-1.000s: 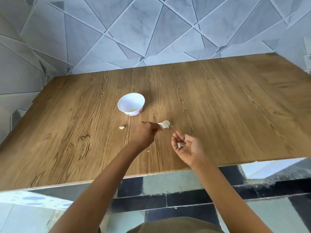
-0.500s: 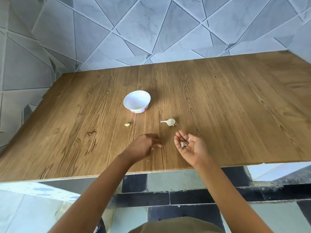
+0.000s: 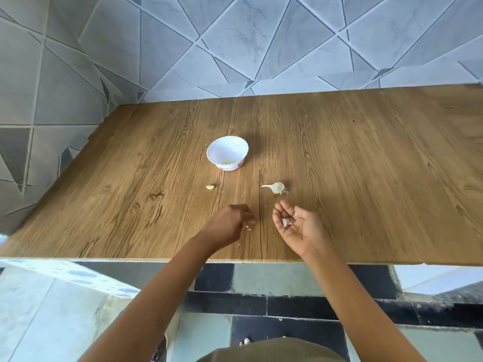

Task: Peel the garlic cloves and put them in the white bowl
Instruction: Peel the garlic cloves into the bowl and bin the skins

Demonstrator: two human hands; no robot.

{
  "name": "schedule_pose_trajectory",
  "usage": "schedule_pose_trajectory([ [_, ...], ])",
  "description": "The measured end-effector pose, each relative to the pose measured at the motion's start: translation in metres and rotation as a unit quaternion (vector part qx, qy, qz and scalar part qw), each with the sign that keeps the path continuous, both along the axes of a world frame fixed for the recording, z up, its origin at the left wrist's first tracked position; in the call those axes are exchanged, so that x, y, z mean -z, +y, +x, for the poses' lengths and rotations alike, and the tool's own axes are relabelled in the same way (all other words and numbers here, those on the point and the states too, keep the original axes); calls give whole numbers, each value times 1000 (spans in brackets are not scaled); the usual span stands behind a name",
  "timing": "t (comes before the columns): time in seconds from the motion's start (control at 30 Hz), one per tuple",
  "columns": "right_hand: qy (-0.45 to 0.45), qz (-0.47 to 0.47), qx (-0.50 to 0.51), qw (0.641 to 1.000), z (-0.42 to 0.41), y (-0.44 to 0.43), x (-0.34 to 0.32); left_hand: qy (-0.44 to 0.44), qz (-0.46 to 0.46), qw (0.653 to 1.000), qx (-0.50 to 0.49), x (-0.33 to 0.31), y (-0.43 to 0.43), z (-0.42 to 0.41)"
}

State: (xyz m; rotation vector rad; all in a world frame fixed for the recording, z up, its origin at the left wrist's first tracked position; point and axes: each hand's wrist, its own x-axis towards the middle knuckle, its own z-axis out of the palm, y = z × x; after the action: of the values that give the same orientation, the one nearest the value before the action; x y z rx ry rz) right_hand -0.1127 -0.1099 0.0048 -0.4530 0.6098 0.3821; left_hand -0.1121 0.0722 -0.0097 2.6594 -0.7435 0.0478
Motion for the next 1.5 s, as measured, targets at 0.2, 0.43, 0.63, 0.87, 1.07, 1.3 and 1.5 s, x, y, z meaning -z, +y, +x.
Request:
schedule_pose_trajectory([
  [0.2, 0, -8, -13, 1000, 0, 4, 1, 59, 10, 996, 72, -9, 18, -17],
  [0.43, 0, -11, -19, 1000, 2, 6, 2, 59, 60, 994, 74, -15, 13, -22],
  [0.63, 1, -14, -16, 1000, 2, 5, 3, 49, 135, 989, 28, -11, -4, -13],
  [0.87, 10, -14, -16, 1000, 2, 9, 2, 152, -182, 970, -48, -34, -7, 21],
  [1.07, 19, -1, -6, 1000, 4, 15, -2, 51, -142, 988, 23, -37, -43, 20],
  [1.3, 8, 4, 26, 1000, 6, 0, -2, 29, -94, 990, -104, -17, -30, 36],
  [1.5, 7, 0, 45, 999, 6, -10, -2, 59, 14, 992, -112, -5, -37, 43],
])
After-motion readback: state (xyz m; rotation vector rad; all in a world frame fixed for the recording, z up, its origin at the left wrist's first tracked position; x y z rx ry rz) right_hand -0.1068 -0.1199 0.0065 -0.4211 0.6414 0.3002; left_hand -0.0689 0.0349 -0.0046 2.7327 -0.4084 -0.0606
